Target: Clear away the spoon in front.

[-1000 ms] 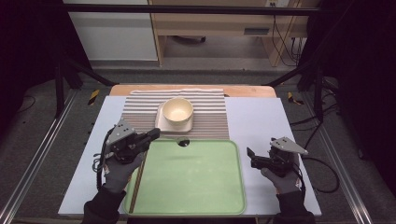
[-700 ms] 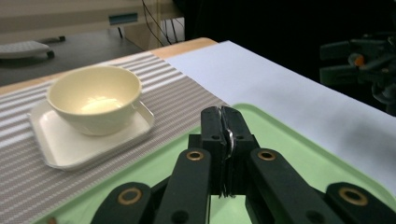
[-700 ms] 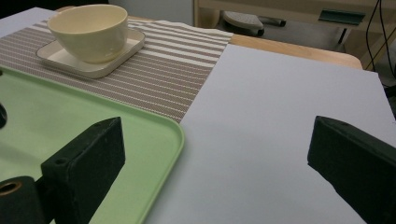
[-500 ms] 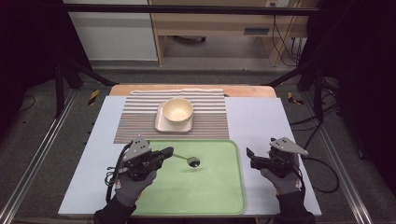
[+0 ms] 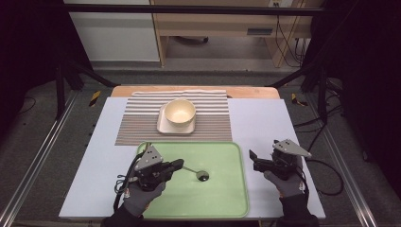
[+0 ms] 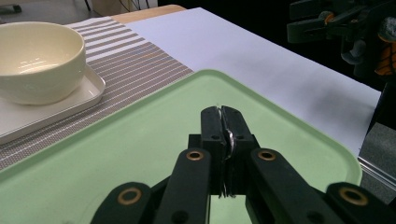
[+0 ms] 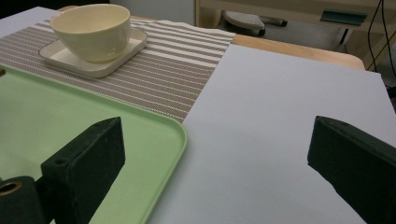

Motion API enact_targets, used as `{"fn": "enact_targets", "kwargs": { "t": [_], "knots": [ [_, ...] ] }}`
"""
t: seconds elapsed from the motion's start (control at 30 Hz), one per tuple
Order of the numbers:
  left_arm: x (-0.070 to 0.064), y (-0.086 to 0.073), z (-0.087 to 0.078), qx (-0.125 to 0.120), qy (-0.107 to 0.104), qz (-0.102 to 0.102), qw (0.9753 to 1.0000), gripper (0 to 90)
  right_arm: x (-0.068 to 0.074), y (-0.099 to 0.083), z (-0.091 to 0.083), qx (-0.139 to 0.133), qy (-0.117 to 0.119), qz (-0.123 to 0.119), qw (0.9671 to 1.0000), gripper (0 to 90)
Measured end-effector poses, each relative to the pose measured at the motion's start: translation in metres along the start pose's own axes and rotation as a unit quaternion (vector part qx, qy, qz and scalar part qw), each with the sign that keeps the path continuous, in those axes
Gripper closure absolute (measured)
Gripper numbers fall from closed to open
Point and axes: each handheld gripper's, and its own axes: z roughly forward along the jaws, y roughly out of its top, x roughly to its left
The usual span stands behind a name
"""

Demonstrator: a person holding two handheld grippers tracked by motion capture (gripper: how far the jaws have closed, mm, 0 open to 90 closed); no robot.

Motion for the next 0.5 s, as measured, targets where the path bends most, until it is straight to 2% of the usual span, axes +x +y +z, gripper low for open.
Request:
{"fn": "enact_targets", "kwargs": {
  "t": [0.13, 0.5],
  "knots": [
    [0.002, -0.001, 0.001, 0.001, 0.002, 0.000, 1.0000, 87.2, 0.000, 0.000, 0.000, 0.000, 0.000, 0.000, 1.0000, 4.3],
    [0.014, -0.013, 0.011, 0.014, 0.025, 0.008, 0.9996, 76.2, 0.001, -0.001, 0.001, 0.002, 0.000, -0.001, 1.0000, 4.3]
  ]
}}
